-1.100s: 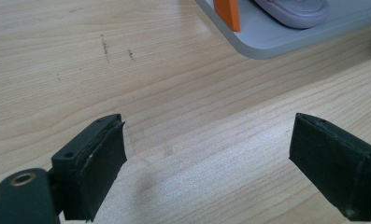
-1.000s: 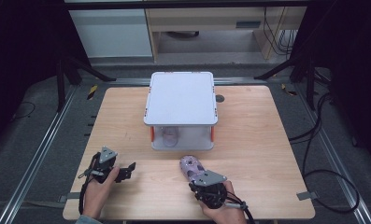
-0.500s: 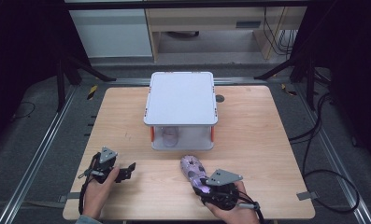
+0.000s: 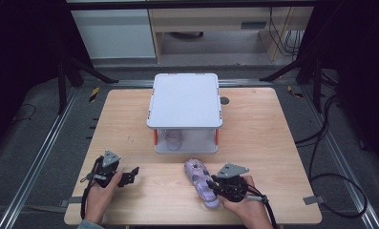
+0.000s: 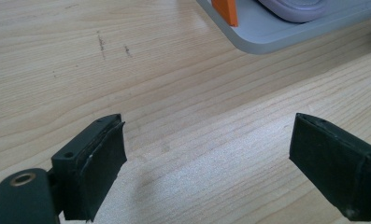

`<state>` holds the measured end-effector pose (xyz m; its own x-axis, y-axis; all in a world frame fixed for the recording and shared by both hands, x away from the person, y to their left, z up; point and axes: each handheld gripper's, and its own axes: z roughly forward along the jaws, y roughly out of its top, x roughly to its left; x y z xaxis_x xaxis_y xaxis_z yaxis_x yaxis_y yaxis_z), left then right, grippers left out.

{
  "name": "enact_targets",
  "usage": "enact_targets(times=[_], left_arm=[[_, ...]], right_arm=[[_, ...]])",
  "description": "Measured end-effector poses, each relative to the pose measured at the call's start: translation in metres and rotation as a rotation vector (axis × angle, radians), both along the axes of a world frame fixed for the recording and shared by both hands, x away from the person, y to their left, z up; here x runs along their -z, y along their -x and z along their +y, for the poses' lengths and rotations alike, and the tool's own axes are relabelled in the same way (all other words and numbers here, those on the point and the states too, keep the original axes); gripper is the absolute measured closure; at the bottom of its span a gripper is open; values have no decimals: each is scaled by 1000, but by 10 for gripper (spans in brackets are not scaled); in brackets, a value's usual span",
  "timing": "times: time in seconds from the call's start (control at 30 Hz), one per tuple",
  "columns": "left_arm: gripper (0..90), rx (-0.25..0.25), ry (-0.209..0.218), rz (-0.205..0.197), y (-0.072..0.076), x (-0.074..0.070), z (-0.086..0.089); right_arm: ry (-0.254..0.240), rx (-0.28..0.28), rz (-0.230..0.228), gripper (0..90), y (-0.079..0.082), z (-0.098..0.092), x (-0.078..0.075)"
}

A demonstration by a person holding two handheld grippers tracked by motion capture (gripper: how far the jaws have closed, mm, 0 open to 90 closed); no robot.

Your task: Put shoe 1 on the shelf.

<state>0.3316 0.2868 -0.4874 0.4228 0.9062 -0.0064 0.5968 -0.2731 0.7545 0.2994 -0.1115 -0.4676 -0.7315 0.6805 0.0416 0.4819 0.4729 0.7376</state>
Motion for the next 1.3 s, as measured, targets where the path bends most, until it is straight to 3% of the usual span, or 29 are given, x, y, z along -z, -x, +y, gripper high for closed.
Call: enact_targets(times=[0.27, 0.43, 0.73, 0.8, 0.93, 1.3], left_arm=[[95, 1, -1, -1, 0, 0, 0], [95, 1, 0, -1, 0, 0, -1], [95, 7, 12, -11, 0, -6, -3], [99, 4, 38, -9, -1, -9, -3], [101, 8, 76, -20, -4, -20, -4], [116, 44, 86, -77, -22, -71, -3]], right_arm=[[5, 5, -5, 797, -3, 6, 1], [-15, 54, -21, 823, 0, 8, -2], [-138, 147, 0, 835, -4, 8, -17], [-150, 162, -15, 835, -5, 9, -20], [-164, 197, -37, 835, -12, 10, -24], [-195, 273, -89, 837, -43, 23, -25]])
